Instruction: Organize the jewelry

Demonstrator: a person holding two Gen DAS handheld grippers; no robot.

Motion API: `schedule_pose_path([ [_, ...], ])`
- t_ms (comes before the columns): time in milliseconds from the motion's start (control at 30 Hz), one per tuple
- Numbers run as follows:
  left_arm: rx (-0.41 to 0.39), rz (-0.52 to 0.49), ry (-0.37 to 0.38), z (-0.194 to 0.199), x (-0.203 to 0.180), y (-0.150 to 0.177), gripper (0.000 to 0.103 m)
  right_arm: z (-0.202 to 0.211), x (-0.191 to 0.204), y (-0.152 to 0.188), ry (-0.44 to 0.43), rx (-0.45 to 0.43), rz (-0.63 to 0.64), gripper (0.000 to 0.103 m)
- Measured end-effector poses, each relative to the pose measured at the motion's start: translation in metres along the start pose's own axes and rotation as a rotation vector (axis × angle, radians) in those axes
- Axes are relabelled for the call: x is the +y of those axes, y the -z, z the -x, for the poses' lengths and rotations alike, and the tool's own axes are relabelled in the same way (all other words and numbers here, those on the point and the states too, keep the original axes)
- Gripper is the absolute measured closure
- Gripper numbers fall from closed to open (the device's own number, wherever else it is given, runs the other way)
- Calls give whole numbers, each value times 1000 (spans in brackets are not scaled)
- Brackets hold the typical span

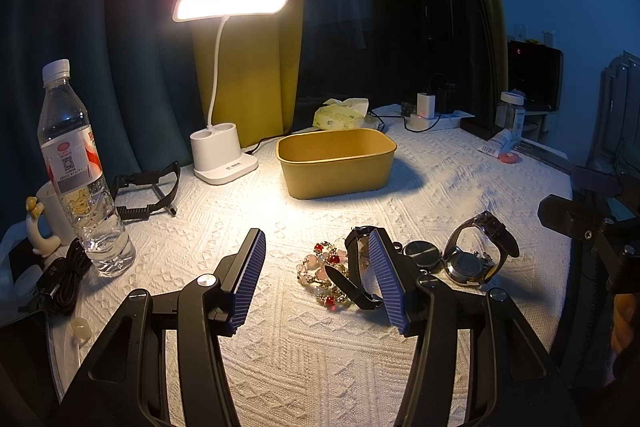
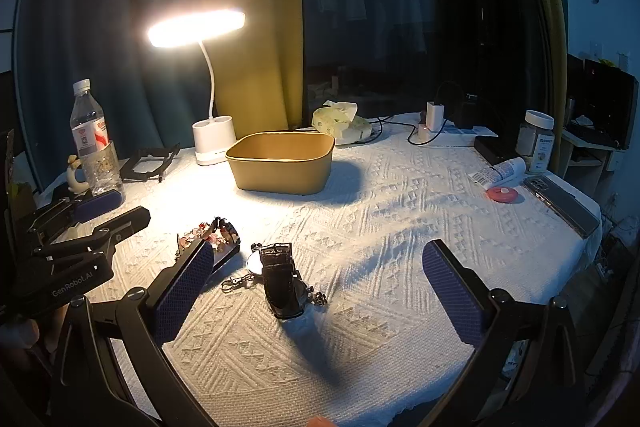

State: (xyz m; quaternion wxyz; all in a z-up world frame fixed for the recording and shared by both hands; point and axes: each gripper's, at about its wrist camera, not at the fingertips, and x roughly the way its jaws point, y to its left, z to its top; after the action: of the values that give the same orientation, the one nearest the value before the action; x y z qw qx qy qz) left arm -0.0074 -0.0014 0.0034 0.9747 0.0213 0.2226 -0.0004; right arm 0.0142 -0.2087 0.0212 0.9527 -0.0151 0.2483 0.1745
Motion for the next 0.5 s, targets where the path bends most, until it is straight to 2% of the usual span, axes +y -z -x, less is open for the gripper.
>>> schedule_pose_path([
  [500,0,1,0,0,0,0,46,-4,-1,1,2,4,-1,0],
])
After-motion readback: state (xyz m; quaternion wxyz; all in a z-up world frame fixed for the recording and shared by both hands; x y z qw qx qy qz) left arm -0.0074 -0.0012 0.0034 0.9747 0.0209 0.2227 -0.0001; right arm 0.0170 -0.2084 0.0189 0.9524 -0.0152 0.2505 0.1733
